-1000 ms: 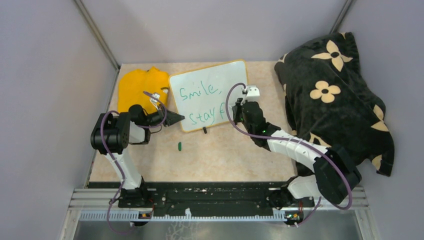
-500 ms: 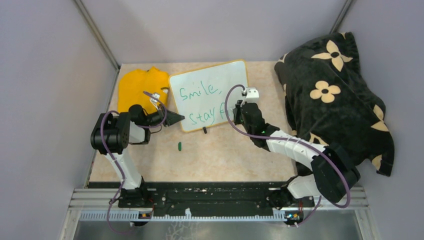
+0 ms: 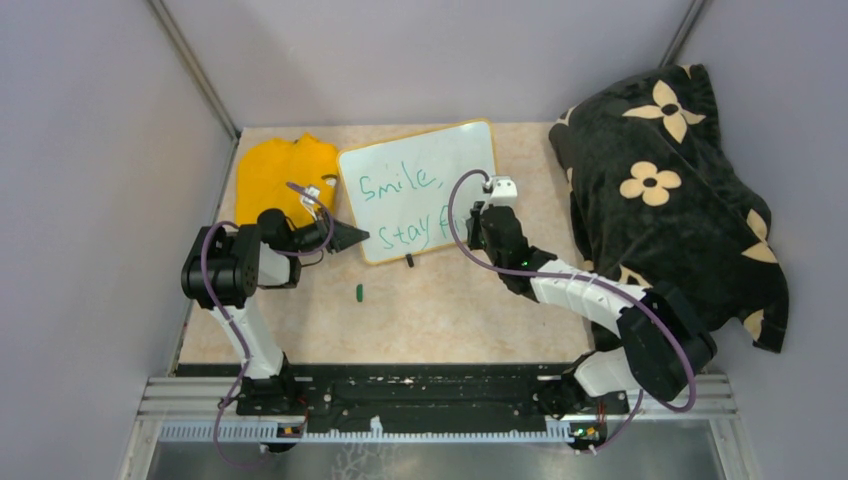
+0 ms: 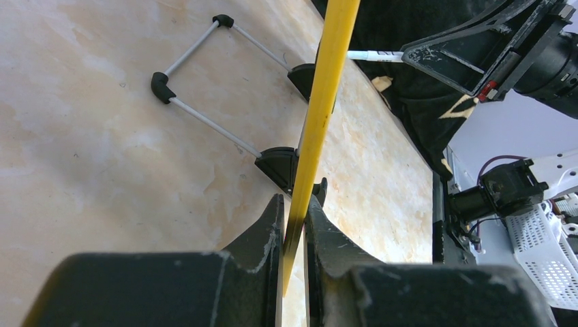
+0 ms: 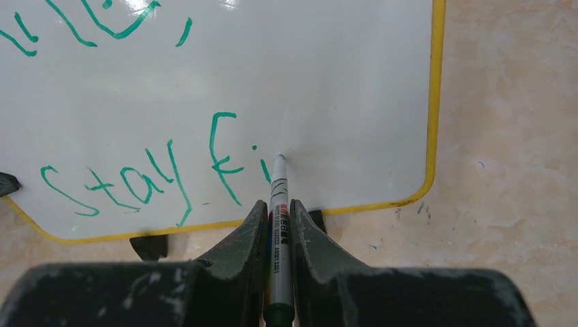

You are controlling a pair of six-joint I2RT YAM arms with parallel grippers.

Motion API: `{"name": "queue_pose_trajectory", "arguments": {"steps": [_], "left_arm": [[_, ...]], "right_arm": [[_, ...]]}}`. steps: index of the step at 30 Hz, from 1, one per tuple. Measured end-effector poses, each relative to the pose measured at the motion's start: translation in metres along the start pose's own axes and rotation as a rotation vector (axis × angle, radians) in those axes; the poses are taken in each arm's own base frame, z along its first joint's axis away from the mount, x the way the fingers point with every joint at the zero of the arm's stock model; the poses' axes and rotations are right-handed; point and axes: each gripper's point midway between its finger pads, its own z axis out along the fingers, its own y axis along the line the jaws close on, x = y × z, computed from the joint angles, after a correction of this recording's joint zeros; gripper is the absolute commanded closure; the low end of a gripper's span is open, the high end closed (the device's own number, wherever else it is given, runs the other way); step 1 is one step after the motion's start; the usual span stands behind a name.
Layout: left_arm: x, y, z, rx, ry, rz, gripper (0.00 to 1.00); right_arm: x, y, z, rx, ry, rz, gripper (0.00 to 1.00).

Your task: Write a sentence on the whiteboard

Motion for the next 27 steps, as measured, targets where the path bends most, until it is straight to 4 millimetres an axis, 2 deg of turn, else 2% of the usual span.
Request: {"name": "queue_pose_trajectory", "arguments": {"steps": [11,27], "left_arm": [[0.0,0.0,0.0,-0.002,0.0,-0.001,1.0],[0.0,0.0,0.0,-0.002,0.0,-0.001,1.0]], "right_arm": [[0.013,-0.005,-0.001,0.009,0.022,0.008,1.0],[0.012,-0.004,-0.001,0.009,0.021,0.008,1.0]]}}
